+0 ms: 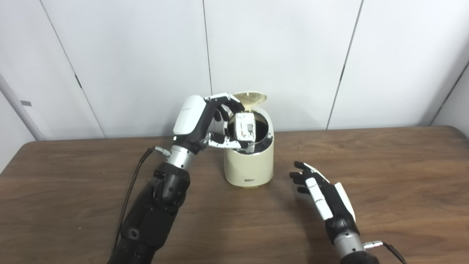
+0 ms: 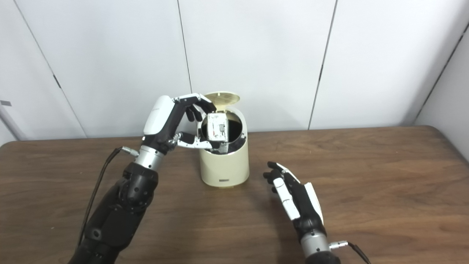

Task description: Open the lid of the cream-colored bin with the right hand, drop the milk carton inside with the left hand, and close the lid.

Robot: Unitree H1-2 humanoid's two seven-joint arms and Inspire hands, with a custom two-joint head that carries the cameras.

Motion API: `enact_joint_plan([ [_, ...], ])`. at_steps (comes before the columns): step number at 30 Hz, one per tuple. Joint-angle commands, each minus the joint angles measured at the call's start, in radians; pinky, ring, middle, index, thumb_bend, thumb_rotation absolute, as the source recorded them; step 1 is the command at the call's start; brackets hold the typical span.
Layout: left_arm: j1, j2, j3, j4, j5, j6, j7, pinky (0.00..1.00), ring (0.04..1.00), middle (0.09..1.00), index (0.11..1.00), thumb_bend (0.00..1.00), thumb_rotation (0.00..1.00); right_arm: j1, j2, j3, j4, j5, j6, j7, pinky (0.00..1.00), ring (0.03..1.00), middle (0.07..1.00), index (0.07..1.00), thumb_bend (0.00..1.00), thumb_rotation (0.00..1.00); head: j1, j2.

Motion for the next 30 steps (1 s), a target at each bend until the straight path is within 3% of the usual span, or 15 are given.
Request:
enact_joint_plan([
  [1,-0.05,0.005,0.013,-0.022,-0.011,-0.018,0.025,0.36,0.423,0.539,0.581,1.0,0.06,-0.029,-0.002,0.002,-0.031,-0.008,-0.023,0.005,0.76,0.795,0.768,0.825,0.39,1.0,0.0,0.001],
  [15,-0.051,0.011,0.013,-0.038,0.011,-0.003,0.026,0.36,0.424,0.532,0.578,1.0,0.07,-0.031,-0.003,-0.001,-0.014,-0.001,-0.037,0.003,0.76,0.793,0.768,0.824,0.4,1.0,0.005,-0.001],
  [21,-0.04,0.02,0.022,-0.054,0.009,-0.034,0.049,0.34,0.4,0.515,0.566,0.99,0.06,-0.03,0.002,-0.002,-0.021,0.0,-0.03,0.002,0.76,0.799,0.77,0.828,0.4,1.0,0.0,-0.001],
  [26,0.052,0.043,0.05,-0.181,-0.052,-0.03,0.008,0.32,0.383,0.498,0.541,0.88,0.06,-0.032,0.004,-0.012,-0.023,0.009,-0.033,-0.001,0.76,0.808,0.776,0.835,0.41,1.0,0.006,-0.002],
  [30,0.141,0.035,0.097,-0.304,-0.15,0.072,-0.053,0.33,0.401,0.512,0.545,0.81,0.05,-0.036,0.001,-0.028,-0.02,0.029,-0.034,0.004,0.74,0.822,0.793,0.837,0.41,1.0,0.013,-0.004],
])
